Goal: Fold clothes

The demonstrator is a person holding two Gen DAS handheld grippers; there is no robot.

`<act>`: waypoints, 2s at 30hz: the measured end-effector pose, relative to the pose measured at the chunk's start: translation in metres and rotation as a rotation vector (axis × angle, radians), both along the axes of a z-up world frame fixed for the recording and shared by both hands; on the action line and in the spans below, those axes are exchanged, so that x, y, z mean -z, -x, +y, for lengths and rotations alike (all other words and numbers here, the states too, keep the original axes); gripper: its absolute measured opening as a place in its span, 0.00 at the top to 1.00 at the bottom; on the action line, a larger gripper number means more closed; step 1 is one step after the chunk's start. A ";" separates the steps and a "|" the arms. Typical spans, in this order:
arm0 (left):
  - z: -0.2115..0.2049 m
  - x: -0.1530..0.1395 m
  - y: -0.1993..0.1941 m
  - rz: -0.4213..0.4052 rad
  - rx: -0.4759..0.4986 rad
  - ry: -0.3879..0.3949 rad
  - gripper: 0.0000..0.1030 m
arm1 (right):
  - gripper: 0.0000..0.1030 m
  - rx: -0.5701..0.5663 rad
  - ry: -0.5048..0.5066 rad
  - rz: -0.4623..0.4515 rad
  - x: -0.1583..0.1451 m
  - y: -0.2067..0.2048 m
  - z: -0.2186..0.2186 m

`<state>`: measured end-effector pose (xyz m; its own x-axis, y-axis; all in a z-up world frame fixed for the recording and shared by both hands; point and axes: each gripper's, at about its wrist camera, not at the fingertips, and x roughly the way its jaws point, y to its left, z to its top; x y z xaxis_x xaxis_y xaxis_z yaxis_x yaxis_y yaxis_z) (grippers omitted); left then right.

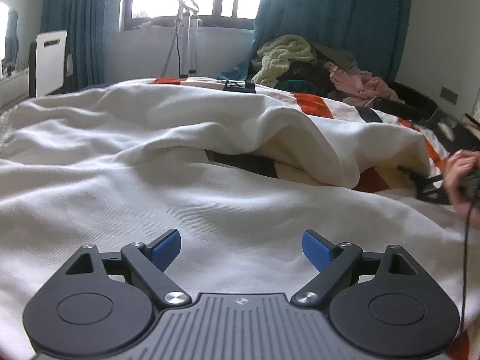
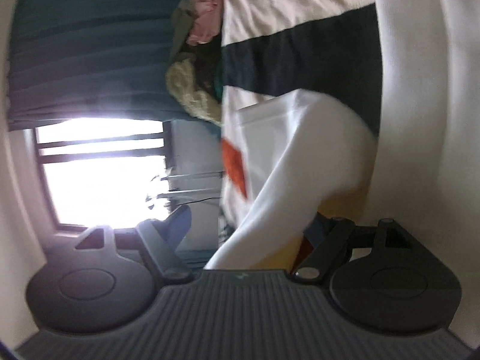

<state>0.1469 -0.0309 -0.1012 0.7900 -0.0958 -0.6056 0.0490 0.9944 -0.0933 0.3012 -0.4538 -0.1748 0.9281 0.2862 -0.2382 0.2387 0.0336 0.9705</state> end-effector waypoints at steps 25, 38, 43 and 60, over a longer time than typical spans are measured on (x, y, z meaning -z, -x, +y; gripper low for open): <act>0.005 -0.001 -0.013 -0.025 0.079 0.121 0.12 | 0.94 0.231 0.643 0.262 -0.014 -0.027 -0.122; 0.007 -0.007 -0.008 -0.044 0.056 0.091 0.12 | 0.94 0.222 1.015 0.125 -0.119 -0.070 -0.114; 0.006 -0.005 -0.012 -0.053 0.064 0.079 0.12 | 0.67 0.210 0.980 0.287 -0.072 -0.067 -0.134; 0.004 -0.019 -0.003 -0.108 0.052 0.008 0.12 | 0.28 0.199 0.942 0.309 -0.047 0.077 -0.092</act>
